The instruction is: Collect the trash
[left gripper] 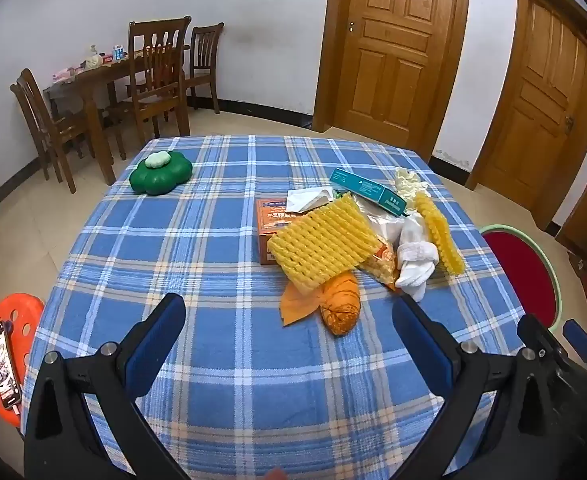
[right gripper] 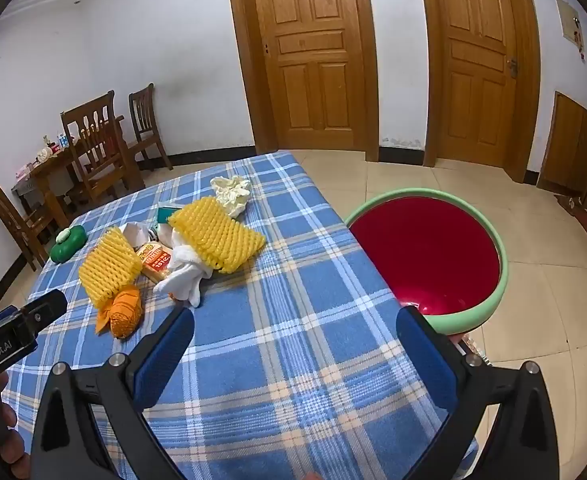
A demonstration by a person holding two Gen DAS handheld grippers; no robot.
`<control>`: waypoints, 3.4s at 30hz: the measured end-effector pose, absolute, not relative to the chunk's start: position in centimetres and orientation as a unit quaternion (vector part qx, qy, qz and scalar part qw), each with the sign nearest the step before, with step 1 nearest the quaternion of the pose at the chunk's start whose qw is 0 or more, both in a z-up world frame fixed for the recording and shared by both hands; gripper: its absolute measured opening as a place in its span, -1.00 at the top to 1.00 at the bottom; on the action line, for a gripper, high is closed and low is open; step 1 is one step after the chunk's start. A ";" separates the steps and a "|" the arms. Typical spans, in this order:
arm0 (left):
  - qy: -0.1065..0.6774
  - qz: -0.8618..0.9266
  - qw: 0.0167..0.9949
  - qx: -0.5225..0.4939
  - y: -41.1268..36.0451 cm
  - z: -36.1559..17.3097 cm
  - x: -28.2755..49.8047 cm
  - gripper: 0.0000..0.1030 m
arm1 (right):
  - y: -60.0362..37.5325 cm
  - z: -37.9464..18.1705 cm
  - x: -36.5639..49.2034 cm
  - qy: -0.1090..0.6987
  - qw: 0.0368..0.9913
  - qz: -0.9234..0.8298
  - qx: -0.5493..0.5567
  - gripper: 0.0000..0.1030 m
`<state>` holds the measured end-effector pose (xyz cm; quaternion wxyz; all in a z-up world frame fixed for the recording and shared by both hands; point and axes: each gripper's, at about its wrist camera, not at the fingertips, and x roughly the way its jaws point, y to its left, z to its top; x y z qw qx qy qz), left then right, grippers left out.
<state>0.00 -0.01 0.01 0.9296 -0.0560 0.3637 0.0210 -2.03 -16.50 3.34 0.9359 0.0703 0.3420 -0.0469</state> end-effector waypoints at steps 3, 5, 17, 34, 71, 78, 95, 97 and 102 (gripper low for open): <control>0.364 0.021 0.930 -0.056 -0.1 0.0 0.0 -0.98 | -16.4 3.4 -2.0 0.342 0.936 -0.045 0.073 -1.00; 0.364 0.020 0.929 -0.058 0.0 0.0 0.0 -0.98 | -16.4 3.4 -2.0 0.342 0.936 -0.044 0.072 -1.00; 0.365 0.021 0.929 -0.055 0.1 0.4 -0.5 -0.98 | -16.4 3.3 -1.9 0.343 0.936 -0.044 0.069 -1.00; 0.365 0.021 0.929 -0.055 0.2 0.3 -0.7 -0.98 | -16.3 3.2 -1.9 0.344 0.936 -0.044 0.068 -1.00; 0.366 0.023 0.929 -0.056 0.3 0.3 -0.8 -0.98 | -16.3 3.1 -2.1 0.345 0.935 -0.044 0.069 -1.00; 0.366 0.024 0.928 -0.057 0.5 0.3 -0.9 -0.98 | -16.2 3.1 -2.1 0.343 0.936 -0.039 0.068 -1.00; 0.380 0.043 0.922 -0.056 2.3 -0.5 1.2 -0.98 | -15.8 2.7 -0.1 0.358 0.932 -0.031 0.057 -1.00; 0.379 0.046 0.923 -0.057 2.7 -0.5 1.6 -0.98 | -15.8 2.7 0.4 0.358 0.932 -0.030 0.053 -1.00; 0.382 0.059 0.920 -0.059 4.0 -0.7 3.2 -0.98 | -15.8 2.8 2.2 0.365 0.929 -0.016 0.053 -1.00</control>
